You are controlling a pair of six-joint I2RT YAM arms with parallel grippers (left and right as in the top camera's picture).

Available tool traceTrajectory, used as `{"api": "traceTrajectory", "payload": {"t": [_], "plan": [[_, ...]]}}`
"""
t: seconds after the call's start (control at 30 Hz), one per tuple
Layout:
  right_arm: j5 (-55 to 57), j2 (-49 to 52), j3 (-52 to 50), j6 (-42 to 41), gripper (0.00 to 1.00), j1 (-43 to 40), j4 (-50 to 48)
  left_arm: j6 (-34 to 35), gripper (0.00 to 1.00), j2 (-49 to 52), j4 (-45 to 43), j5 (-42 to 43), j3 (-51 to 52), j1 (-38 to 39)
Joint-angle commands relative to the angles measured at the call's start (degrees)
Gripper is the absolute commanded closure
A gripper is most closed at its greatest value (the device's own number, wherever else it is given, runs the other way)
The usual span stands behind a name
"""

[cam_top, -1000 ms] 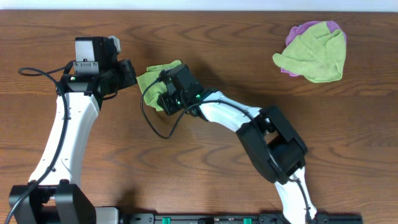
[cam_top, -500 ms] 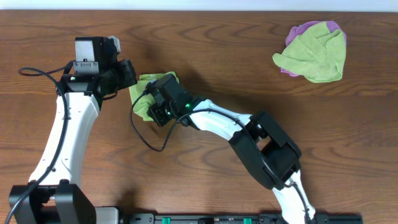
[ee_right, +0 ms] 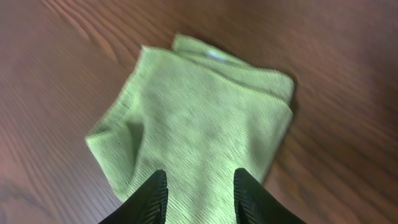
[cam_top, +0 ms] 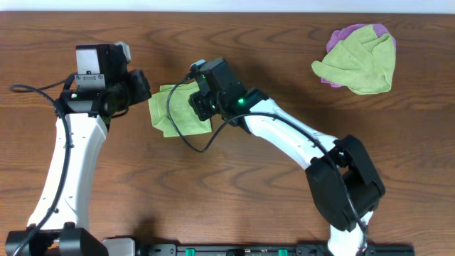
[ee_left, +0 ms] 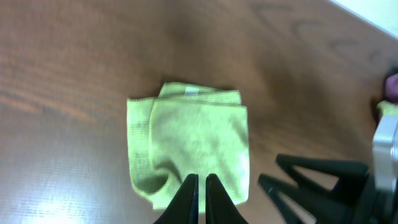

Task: Fold the cloth

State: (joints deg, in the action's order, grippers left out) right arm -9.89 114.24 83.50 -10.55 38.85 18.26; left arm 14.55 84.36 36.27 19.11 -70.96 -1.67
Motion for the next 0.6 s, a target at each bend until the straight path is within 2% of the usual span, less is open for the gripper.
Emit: {"api": "traceTrajectory", "payload": {"t": [0.0, 0.07, 0.13, 0.23, 0.4, 0.47, 0.57], "plan": [[1.14, -3.23, 0.44, 0.74, 0.64, -1.51, 2.03, -0.35, 0.93, -0.46, 2.80, -0.04, -0.39, -0.26], [1.11, -6.38, 0.44, 0.28, 0.61, -3.04, 4.35, -0.17, 0.85, -0.28, 5.60, -0.02, -0.33, -0.28], [1.09, -10.32, 0.44, 0.26, 0.58, -4.92, 7.48, 0.66, 0.71, -0.13, 8.70, 0.00, 0.20, -0.28], [1.09, -17.44, 0.44, 0.33, 0.50, -9.05, 14.82, 3.02, 0.57, -0.13, 11.61, 1.77, 2.82, -0.28], [1.09, -26.43, 0.35, 0.37, 0.42, -16.96, 28.06, 6.49, 0.51, -0.13, 9.73, 5.90, 8.66, -0.28], [1.01, -29.20, 0.11, 1.01, 0.32, -20.09, 32.61, 8.17, 0.48, -0.13, 7.82, 7.82, 10.51, -0.28], [0.68, -33.07, -0.70, 2.05, 0.08, -24.24, 37.16, 11.85, 0.35, -0.13, 3.76, 9.75, 13.33, -0.28]]}}
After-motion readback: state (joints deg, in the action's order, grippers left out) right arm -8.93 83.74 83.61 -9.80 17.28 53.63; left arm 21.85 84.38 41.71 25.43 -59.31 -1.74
